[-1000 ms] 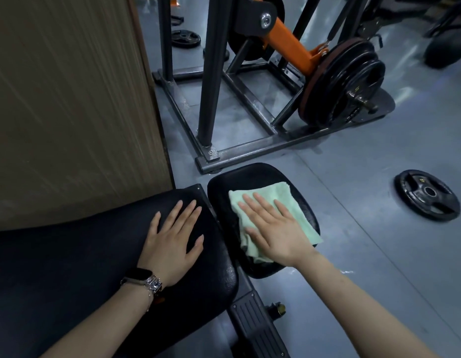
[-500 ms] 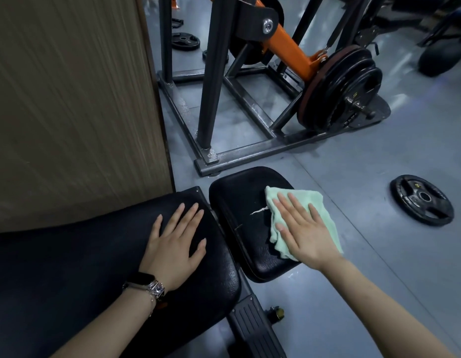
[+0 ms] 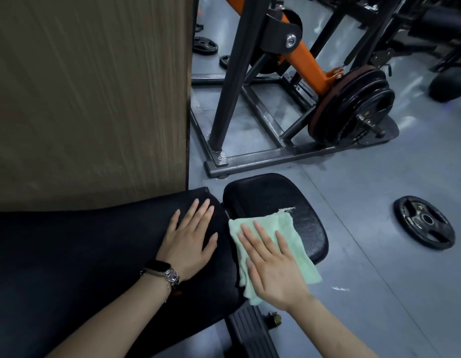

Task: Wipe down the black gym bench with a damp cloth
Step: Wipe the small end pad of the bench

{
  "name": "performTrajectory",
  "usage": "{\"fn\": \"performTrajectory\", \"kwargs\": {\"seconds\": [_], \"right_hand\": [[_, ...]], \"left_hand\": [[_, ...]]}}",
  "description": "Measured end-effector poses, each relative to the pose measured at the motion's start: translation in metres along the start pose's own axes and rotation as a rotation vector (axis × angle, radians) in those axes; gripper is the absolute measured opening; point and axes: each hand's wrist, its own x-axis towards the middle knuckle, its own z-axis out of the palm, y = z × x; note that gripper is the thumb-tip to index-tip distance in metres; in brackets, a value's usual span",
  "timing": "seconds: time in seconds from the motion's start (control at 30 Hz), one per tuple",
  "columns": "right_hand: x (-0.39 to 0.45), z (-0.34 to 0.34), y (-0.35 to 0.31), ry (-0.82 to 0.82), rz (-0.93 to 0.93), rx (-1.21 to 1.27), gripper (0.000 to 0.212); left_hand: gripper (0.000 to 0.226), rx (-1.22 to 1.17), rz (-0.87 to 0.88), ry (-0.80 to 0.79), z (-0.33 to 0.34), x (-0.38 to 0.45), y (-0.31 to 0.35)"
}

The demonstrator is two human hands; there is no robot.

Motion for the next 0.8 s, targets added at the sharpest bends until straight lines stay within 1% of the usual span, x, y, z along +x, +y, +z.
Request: {"fn": "performTrajectory", "kwargs": {"seconds": [0.17,0.23,0.37,0.43,0.57,0.63,0.7,0.8], "right_hand": [[0.024,-0.001,-0.002,-0.059,0.086,0.002,0.057],[0.037,0.001,-0.003,-0.067,0.108,-0.001,0.056],[0.067,0.004,-0.005,-0.065,0.136,0.012,0.053],[0.081,0.003,-0.005,-0.083,0.131,0.028,0.057],[0.108,0.001,-0.005,-0.127,0.129,0.082,0.076],[0.120,0.000,-0.007,-0.135,0.135,0.078,0.081],[0.123,0.000,-0.009,-0.135,0.132,0.072,0.082],[0.113,0.001,-0.009,-0.103,0.114,0.083,0.077]], "left_hand": [[0.082,-0.105,-0.005,-0.031,-0.011,0.004,-0.004],[0.080,-0.083,-0.011,0.006,-0.014,0.006,-0.013],[0.080,-0.024,-0.090,0.043,-0.013,0.006,-0.032],[0.075,-0.023,-0.090,0.078,-0.008,0.005,-0.035],[0.067,-0.018,-0.082,0.105,-0.004,0.005,-0.036],[0.065,-0.006,-0.075,0.123,-0.005,0.005,-0.037],[0.064,0.001,-0.072,0.129,-0.006,0.005,-0.037],[0.064,0.006,-0.073,0.142,-0.004,0.005,-0.038]]}}
